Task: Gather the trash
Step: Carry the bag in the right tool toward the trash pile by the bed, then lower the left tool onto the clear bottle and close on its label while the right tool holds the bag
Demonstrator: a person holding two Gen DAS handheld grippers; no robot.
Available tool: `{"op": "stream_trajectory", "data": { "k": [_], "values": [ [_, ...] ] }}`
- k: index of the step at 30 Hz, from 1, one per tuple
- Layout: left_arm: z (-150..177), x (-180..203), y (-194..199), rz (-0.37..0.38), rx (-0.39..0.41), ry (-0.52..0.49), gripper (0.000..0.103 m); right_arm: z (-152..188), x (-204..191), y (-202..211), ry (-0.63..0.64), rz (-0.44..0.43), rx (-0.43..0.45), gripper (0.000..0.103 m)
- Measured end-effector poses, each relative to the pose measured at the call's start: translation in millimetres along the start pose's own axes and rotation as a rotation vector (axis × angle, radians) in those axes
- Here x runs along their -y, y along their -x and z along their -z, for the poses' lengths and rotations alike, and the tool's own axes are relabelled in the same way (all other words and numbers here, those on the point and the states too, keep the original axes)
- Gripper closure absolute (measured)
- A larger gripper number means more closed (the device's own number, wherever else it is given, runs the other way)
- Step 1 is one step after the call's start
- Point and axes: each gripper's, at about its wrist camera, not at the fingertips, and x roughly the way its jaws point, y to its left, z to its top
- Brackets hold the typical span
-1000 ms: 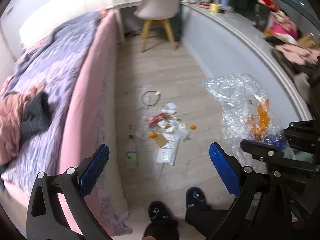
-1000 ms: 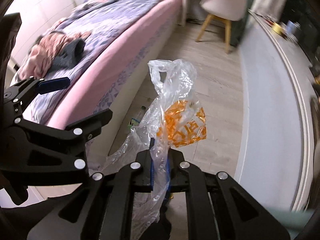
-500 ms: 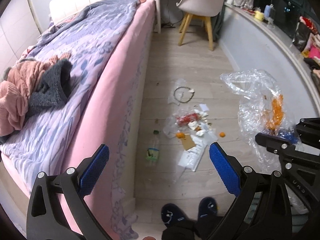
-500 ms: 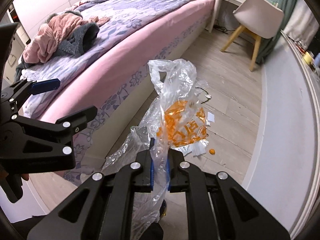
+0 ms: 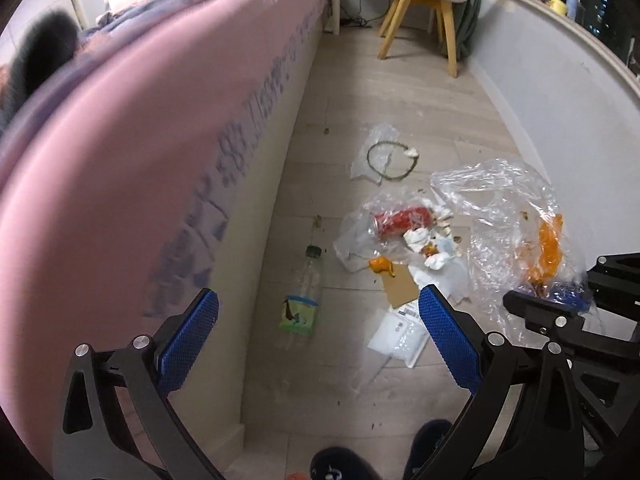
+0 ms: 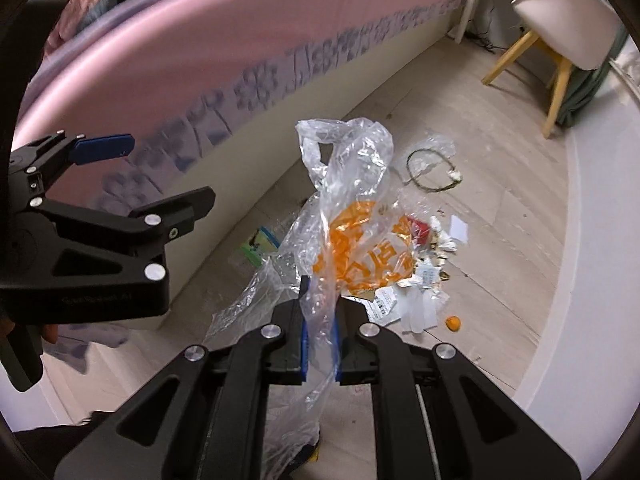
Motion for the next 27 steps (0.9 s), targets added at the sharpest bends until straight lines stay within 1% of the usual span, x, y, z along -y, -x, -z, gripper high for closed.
{"op": "stream_trajectory", "data": {
  "k": [2, 6, 11, 13, 16, 17, 21, 27],
  "values": [
    [13, 0, -31, 0.0, 0.004, -0.012, 0.006, 6, 3, -31, 0.009, -0.003, 0.0, 0.093],
    [34, -4, -82, -0.011, 0.002, -0.024, 0.006, 16, 2, -79, 0.021, -0.004, -0.001, 0.093],
    [53, -12, -141, 0.0, 0.024, -0.032, 0.006, 24, 2, -136, 0.062, -0.024, 0.027, 0.093],
    [58, -13, -159, -0.009, 0.042, -0.047, 0.006, 25, 1, -165, 0.104, -0.03, 0.048, 0.093],
    [67, -13, -193, -0.037, 0.069, -0.07, 0.006, 28, 2, -195, 0.137, -0.033, 0.069, 0.093],
    [69, -17, -206, -0.053, 0.08, -0.063, 0.006, 29, 2, -204, 0.14, -0.036, 0.075, 0.093],
    [73, -29, -238, -0.071, 0.094, -0.032, 0.006, 30, 5, -248, 0.14, -0.052, 0.081, 0.093],
    [81, -35, -277, -0.083, 0.089, -0.057, 0.006, 31, 7, -284, 0.166, -0.064, 0.094, 0.093]
  ]
}}
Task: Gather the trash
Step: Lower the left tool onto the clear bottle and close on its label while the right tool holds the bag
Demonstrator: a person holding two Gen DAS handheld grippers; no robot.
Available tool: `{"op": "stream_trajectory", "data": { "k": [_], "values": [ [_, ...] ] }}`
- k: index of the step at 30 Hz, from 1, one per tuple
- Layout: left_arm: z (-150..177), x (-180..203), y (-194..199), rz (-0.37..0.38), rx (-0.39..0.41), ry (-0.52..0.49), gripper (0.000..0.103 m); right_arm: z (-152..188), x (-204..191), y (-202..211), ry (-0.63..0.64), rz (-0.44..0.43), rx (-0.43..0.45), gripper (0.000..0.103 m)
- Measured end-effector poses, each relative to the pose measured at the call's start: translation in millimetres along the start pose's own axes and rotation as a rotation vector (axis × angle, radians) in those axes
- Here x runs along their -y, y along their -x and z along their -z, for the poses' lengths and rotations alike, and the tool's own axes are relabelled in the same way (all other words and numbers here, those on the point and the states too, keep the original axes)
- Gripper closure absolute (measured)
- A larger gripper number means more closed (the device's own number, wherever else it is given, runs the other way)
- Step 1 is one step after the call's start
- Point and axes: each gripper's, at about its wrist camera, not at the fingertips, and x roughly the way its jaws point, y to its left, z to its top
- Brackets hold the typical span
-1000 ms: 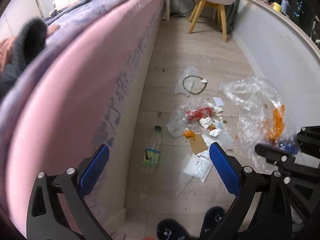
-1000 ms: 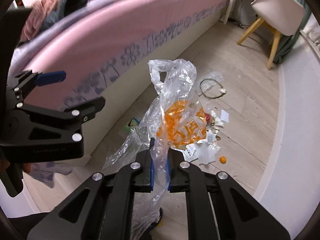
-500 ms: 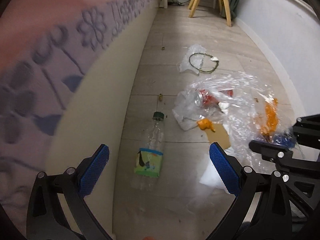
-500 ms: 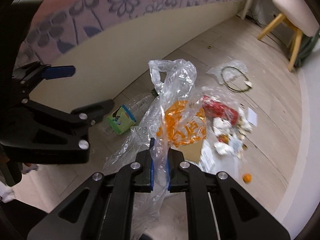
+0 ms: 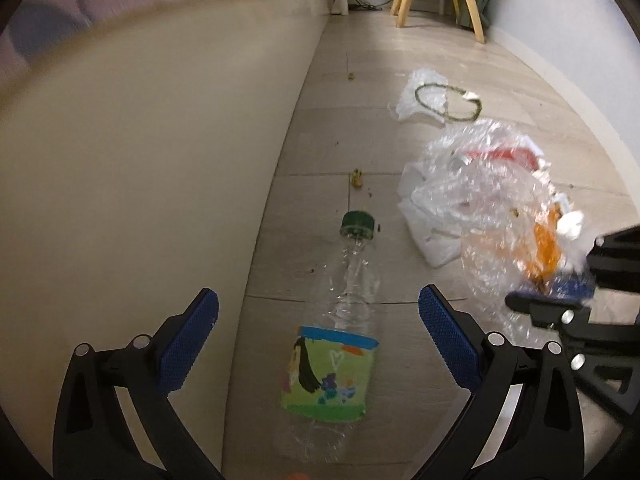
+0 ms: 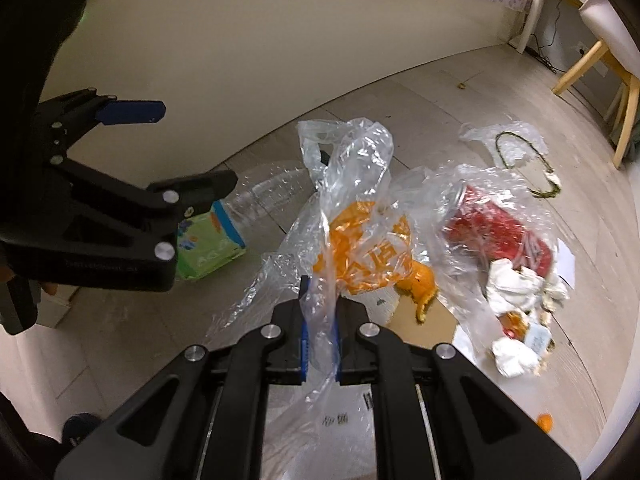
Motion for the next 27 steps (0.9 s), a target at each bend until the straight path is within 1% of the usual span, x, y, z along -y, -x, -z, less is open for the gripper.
{"op": "stream_trajectory", "data": {
  "k": [4, 8, 13, 22, 27],
  "values": [
    [6, 6, -24, -0.008, -0.017, -0.018, 0.006, 1, 5, -18, 0.012, -0.005, 0.006, 0.093],
    [11, 7, -41, 0.002, -0.031, -0.041, 0.006, 2, 8, -33, 0.019, -0.008, 0.004, 0.093],
    [17, 4, -59, 0.015, -0.052, -0.026, 0.006, 7, 5, -41, 0.025, -0.014, 0.007, 0.093],
    [25, 11, -69, 0.039, -0.066, -0.025, 0.006, 11, 6, -51, 0.013, -0.013, 0.002, 0.093],
    [26, 7, -73, 0.035, -0.076, -0.017, 0.006, 10, 7, -57, 0.006, -0.022, 0.008, 0.093]
  ]
}}
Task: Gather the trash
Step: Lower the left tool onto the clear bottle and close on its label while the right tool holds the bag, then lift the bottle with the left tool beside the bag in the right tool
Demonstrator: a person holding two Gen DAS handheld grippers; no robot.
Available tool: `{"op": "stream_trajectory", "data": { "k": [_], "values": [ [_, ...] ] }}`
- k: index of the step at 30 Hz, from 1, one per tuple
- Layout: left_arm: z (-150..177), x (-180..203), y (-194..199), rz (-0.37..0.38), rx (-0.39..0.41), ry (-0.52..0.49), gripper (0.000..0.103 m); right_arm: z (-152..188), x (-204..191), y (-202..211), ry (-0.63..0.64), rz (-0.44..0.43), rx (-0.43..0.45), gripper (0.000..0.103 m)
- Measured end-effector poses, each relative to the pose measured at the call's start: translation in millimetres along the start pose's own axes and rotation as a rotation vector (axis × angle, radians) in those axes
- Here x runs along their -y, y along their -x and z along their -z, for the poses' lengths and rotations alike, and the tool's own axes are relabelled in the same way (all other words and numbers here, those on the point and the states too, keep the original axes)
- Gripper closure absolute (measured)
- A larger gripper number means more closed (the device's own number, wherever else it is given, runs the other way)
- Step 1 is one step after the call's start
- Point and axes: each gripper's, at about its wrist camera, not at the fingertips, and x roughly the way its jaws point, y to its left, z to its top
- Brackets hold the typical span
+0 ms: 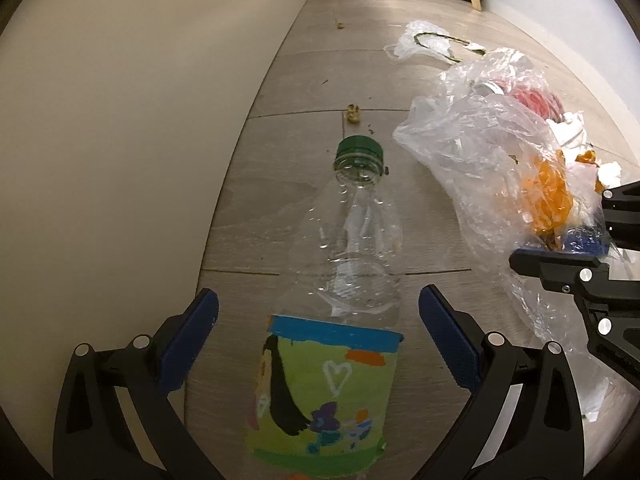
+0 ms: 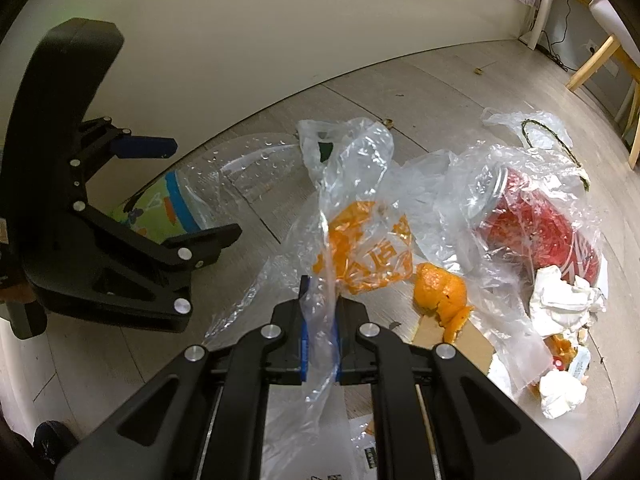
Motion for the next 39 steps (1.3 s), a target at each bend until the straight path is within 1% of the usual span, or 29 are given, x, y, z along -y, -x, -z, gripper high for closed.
{"op": "stream_trajectory", "data": {
  "k": [4, 8, 12, 21, 25, 27, 29, 30, 31, 32, 33, 39],
  "values": [
    [1, -7, -2, 0.003, -0.009, 0.03, 0.006, 0, -1, -2, -0.003, -0.012, 0.009, 0.093],
    [-1, -6, -1, -0.006, -0.003, 0.018, 0.006, 1, -3, -4, 0.005, -0.013, 0.01, 0.093],
    [-1, -6, -1, 0.001, -0.013, 0.022, 0.006, 2, -4, -3, 0.004, -0.013, 0.018, 0.093],
    [0, -6, -8, 0.01, -0.061, 0.01, 0.006, 6, -1, -1, 0.012, -0.022, 0.027, 0.093],
    [-1, -6, -9, 0.03, -0.062, 0.012, 0.006, 7, -2, 0, 0.018, -0.024, 0.028, 0.093],
    [-1, -6, -10, 0.047, -0.072, 0.014, 0.011, 7, -3, 1, 0.019, -0.024, 0.029, 0.093],
    [-2, -3, -13, 0.056, -0.082, 0.005, 0.02, 7, -3, 2, 0.019, -0.022, 0.03, 0.093],
    [-2, -2, -14, 0.053, -0.085, 0.001, 0.022, 7, -3, 2, 0.019, -0.021, 0.031, 0.093],
    [-1, -1, -15, 0.051, -0.088, -0.002, 0.027, 7, -3, 3, 0.018, -0.019, 0.031, 0.093],
    [-1, 0, -15, 0.054, -0.089, -0.003, 0.034, 7, -2, 3, 0.017, -0.017, 0.032, 0.093],
    [-1, 0, -15, 0.055, -0.088, -0.001, 0.037, 7, -2, 3, 0.016, -0.016, 0.032, 0.093],
    [-3, -2, -16, 0.079, -0.092, 0.025, 0.039, 7, -3, 4, 0.015, -0.009, 0.031, 0.093]
  ]
}}
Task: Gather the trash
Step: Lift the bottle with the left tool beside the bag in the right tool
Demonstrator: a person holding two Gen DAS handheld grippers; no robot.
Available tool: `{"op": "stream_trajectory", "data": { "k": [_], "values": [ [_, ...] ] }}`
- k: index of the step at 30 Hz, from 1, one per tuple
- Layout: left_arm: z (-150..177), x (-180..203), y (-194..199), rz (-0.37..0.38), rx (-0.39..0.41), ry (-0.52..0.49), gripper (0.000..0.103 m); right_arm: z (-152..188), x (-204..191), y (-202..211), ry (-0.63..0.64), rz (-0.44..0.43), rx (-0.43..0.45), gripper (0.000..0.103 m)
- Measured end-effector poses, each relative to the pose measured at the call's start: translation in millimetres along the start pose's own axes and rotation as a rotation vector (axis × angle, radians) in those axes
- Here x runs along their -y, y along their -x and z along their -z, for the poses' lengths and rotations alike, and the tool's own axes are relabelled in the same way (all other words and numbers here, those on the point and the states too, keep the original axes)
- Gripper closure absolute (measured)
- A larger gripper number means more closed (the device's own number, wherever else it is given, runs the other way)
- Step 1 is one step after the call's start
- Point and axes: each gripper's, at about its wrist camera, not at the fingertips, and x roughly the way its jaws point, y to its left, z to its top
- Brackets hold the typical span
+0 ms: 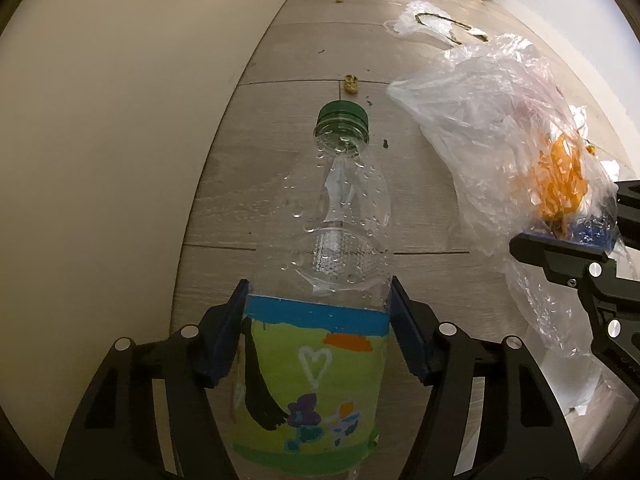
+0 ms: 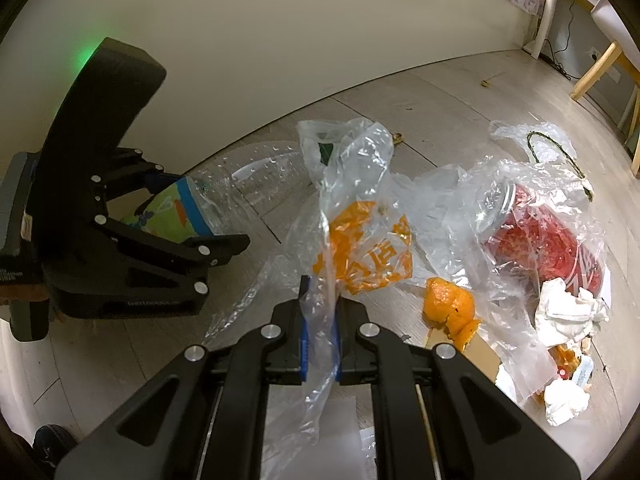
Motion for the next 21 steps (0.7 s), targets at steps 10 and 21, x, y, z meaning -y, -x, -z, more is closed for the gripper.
{"op": "stream_trajectory", "data": {
  "k": [10, 21],
  "values": [
    [-1, 11, 10, -0.001, 0.035, -0.035, 0.04, 0, -2, 2, 0.007, 0.002, 0.001, 0.093],
    [-4, 20, 60, -0.015, 0.02, -0.04, 0.04, -5, 1, 35, -0.033, -0.01, -0.014, 0.093]
  ]
}}
